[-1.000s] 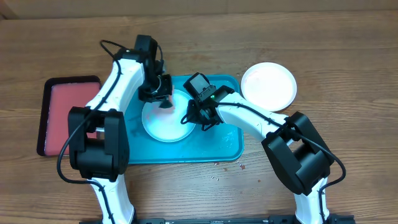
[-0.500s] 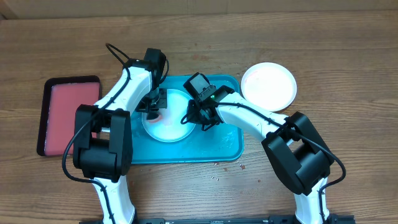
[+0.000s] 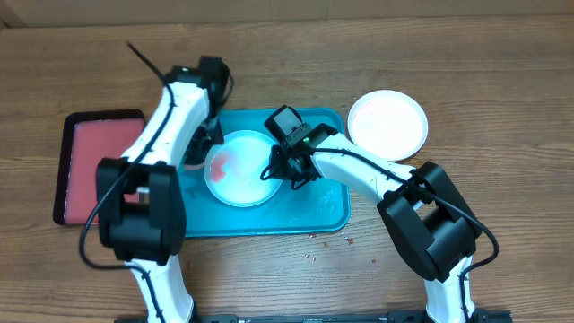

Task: Clean dirty plates on tray and stack at the side
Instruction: 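Lift the light-blue plate with the right gripper and carry it right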

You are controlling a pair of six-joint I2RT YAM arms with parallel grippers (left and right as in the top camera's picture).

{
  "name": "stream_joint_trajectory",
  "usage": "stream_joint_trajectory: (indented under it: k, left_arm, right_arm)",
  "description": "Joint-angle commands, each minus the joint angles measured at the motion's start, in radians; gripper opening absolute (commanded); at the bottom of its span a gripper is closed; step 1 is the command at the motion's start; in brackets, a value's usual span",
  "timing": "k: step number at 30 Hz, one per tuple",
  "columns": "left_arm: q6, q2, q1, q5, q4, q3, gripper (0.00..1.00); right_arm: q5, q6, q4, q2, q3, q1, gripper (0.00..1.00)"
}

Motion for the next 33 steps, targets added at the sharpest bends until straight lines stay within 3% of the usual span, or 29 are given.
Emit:
stream_joint_trajectory:
  k: [1,7,15,18,25,33]
  left_arm:
    - [-0.049,-0.136,0.014,-0.023,-0.009,0.036,0.04]
    - [-0.048,-0.254,0.121,0.0,-0.025,0.035,0.04]
    - [-0.016,-0.27,0.329,0.232,-0.047,0.026,0.04]
    - [0.026,-0.27,0.377,0.323,-0.041,0.025,0.04]
    - [0.047,-0.27,0.414,0.359,-0.014,0.025,0.04]
    - [0.047,-0.27,0.414,0.36,-0.005,0.025,0.04]
  right_arm:
    - [0.036,-0.121,-0.011,0.006,-0.003,-0.01,0.04]
    - [0.02,-0.122,-0.027,0.006,-0.001,-0.01,0.04]
    - [0.032,-0.13,-0.114,-0.011,0.122,-0.01,0.04]
    - [0.044,-0.207,-0.193,-0.035,0.211,-0.008,0.04]
    - [0.26,-0.224,-0.451,-0.098,0.437,0.008,0.04]
    - [0.507,-0.274,-0.553,-0.127,0.486,0.056,0.04]
